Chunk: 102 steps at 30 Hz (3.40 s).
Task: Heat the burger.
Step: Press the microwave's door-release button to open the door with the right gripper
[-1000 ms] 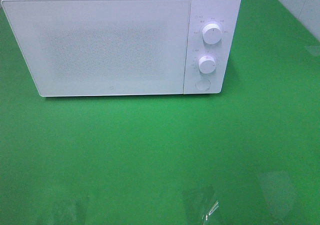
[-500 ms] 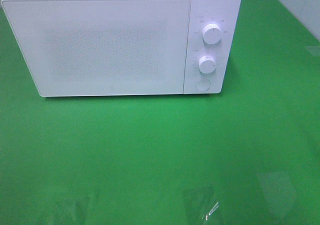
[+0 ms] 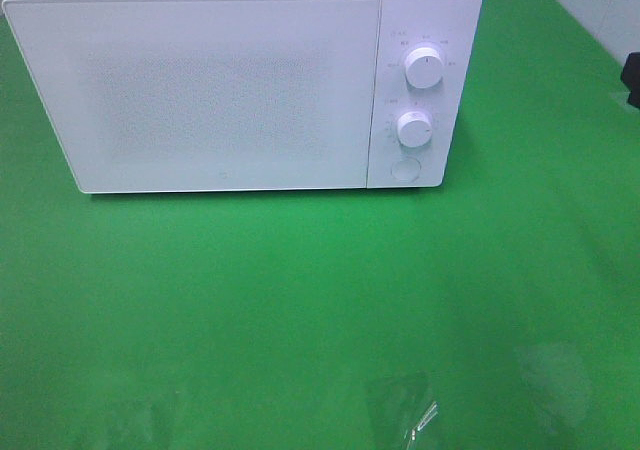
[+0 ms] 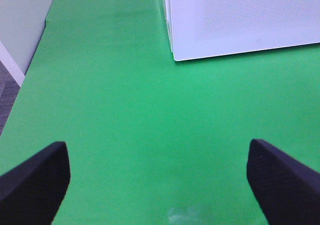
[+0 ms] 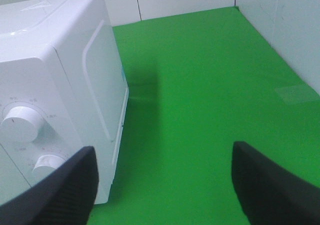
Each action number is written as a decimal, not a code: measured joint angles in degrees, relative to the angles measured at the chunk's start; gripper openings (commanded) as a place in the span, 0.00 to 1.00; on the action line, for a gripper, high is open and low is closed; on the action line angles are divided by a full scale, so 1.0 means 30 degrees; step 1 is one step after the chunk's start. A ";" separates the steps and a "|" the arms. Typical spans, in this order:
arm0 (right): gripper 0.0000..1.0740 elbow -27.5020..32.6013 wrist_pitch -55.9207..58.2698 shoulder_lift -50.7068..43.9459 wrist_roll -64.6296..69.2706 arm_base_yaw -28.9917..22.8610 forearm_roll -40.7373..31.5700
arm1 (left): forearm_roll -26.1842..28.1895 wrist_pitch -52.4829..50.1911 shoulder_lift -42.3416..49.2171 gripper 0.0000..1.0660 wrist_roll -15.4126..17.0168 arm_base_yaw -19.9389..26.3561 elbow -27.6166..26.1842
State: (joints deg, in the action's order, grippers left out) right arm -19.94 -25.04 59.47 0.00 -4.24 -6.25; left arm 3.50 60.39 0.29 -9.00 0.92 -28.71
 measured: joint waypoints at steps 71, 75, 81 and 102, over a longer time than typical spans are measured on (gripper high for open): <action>0.00 -0.0210 -1.0409 1.1536 2.3090 -1.4324 -1.4228 | 0.0000 0.0000 0.0000 0.83 0.0000 0.0000 0.0000; 0.00 -0.0879 -1.0275 1.2548 2.3415 -1.4248 -1.4343 | 0.0000 0.0000 0.0000 0.83 0.0000 0.0000 0.0000; 0.00 -0.1833 -0.9836 1.3961 2.4122 -1.3560 -1.3617 | 0.0000 0.0000 0.0000 0.83 0.0000 0.0000 0.0000; 0.00 -0.6398 -0.6990 1.7017 2.4580 -0.9664 -0.9931 | 0.0000 0.0000 0.0000 0.83 0.0000 0.0000 0.0000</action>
State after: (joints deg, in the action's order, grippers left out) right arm -39.13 -46.01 110.52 73.74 -33.23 -36.04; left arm 3.50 60.39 0.29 -9.00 0.92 -28.71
